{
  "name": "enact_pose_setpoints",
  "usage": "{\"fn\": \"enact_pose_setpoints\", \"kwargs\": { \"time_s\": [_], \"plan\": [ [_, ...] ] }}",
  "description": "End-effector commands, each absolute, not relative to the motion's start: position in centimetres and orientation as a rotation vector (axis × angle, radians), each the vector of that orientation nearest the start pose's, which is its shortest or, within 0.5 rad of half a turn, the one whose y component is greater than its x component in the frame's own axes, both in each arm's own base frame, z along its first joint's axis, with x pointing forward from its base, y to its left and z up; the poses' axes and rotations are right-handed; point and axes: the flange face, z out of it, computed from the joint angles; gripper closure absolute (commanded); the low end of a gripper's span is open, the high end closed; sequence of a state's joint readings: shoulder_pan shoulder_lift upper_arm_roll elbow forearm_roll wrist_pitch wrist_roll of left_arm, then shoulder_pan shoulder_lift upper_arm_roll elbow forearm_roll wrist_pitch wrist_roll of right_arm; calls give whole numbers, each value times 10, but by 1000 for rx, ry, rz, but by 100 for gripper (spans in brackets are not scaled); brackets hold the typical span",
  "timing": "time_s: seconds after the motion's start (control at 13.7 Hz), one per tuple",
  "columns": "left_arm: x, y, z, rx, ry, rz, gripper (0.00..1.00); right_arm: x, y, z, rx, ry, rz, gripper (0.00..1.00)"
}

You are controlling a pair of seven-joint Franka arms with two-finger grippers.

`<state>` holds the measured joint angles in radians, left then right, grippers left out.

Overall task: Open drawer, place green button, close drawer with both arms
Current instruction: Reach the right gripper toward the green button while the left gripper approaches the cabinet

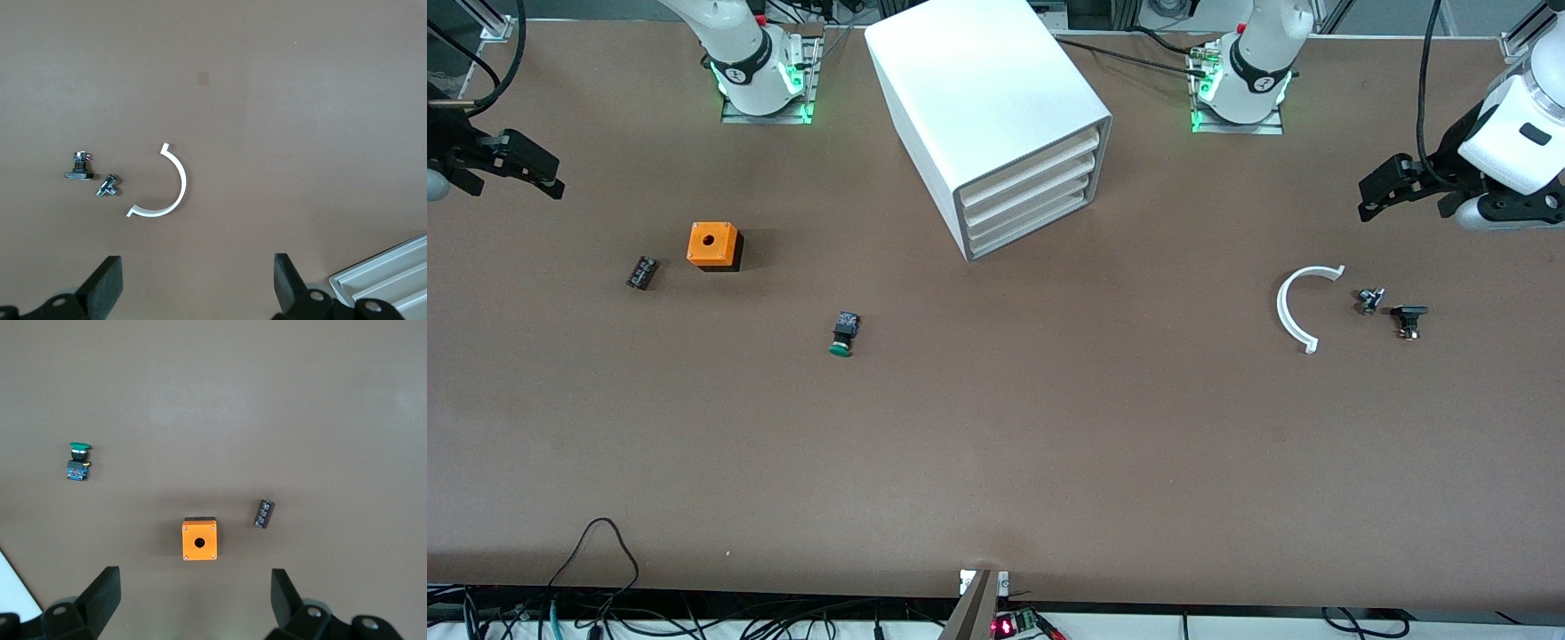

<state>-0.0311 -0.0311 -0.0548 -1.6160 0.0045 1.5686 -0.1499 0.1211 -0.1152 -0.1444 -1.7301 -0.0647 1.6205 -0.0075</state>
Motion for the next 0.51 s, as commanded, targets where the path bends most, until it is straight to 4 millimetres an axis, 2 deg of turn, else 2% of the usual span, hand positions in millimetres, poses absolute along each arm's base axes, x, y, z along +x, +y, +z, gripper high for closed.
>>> {"fn": "enact_pose_setpoints", "kwargs": {
  "time_s": [0.0,0.07,0.15,0.44],
  "plan": [
    [544,-44,622,-3126,-56,31,0,520,-21,621,-3175,15,-24,0],
    [548,-43,630,-3127,-63,0,0,520,-21,620,-3175,15,-22,0],
    [554,-43,628,-3127,-65,7,0,520,-22,621,-3175,17,-24,0],
    [553,-45,628,-3126,-63,19,0,520,-19,621,-3175,10,-27,0]
  ]
}}
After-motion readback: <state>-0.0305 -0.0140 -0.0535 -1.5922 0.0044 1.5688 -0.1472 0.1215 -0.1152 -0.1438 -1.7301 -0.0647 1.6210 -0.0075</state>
